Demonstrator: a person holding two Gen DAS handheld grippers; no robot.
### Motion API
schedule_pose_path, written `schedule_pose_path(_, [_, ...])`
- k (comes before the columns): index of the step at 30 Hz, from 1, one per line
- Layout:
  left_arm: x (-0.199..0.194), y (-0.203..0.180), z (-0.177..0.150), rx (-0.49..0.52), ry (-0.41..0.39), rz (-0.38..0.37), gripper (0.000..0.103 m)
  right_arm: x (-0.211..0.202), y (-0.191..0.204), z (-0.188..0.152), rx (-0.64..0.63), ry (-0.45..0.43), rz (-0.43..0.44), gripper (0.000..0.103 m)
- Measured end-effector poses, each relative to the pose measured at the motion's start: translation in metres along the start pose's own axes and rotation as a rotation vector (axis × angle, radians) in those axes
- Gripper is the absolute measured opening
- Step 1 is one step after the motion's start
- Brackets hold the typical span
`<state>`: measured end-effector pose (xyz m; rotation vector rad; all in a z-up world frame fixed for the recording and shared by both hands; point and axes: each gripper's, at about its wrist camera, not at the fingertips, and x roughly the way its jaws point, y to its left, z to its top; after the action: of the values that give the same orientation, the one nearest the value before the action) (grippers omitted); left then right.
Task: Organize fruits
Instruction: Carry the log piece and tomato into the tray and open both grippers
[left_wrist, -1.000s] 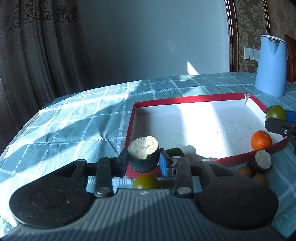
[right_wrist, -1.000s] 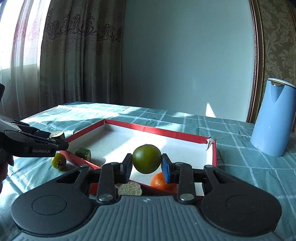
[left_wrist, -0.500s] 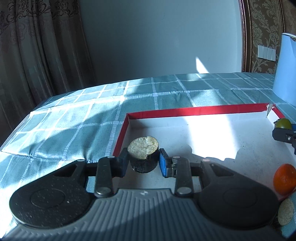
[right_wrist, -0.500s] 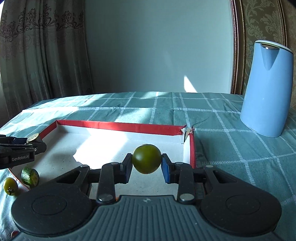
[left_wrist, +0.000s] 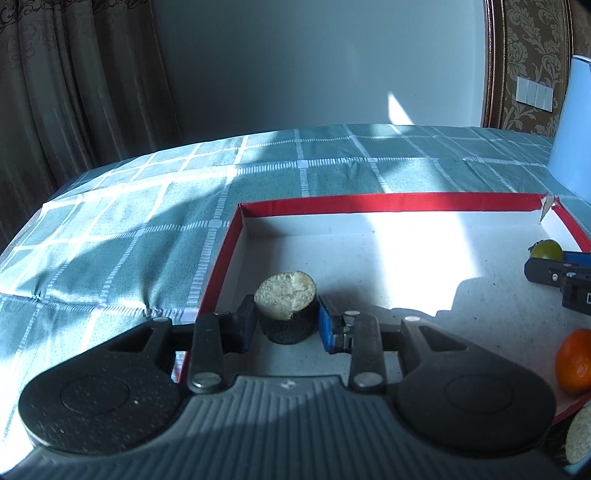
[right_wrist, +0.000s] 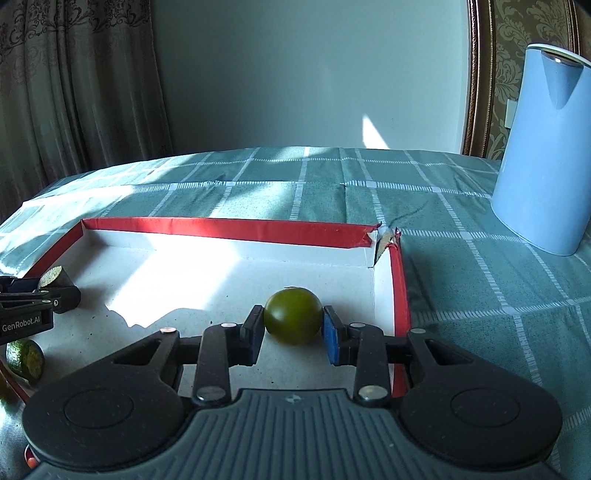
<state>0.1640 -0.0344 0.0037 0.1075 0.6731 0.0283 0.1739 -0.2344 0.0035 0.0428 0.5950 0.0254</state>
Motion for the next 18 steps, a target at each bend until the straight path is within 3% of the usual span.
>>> schedule_pose_path(4, [0.0003, -0.0009, -0.0001, 0.004, -0.002, 0.011, 0.034, 0.0006, -0.0005, 0.0003, 0.003, 0.002, 0.007, 0.033])
schedule_pose_path(8, [0.0007, 0.0012, 0.0, -0.009, 0.001, 0.004, 0.043, -0.0002, -0.0025, 0.0006, 0.022, -0.002, 0.017, 0.033])
schedule_pose_path(12, [-0.0001, 0.0003, -0.001, -0.006, -0.001, -0.006, 0.061, -0.0001, -0.0024, 0.0009, 0.02, 0.0, 0.007, 0.033])
schedule_pose_path(18, [-0.0033, -0.0063, -0.0028, 0.021, -0.02, -0.003, 0.078, -0.0008, -0.0033, -0.0003, 0.029, -0.006, 0.007, 0.034])
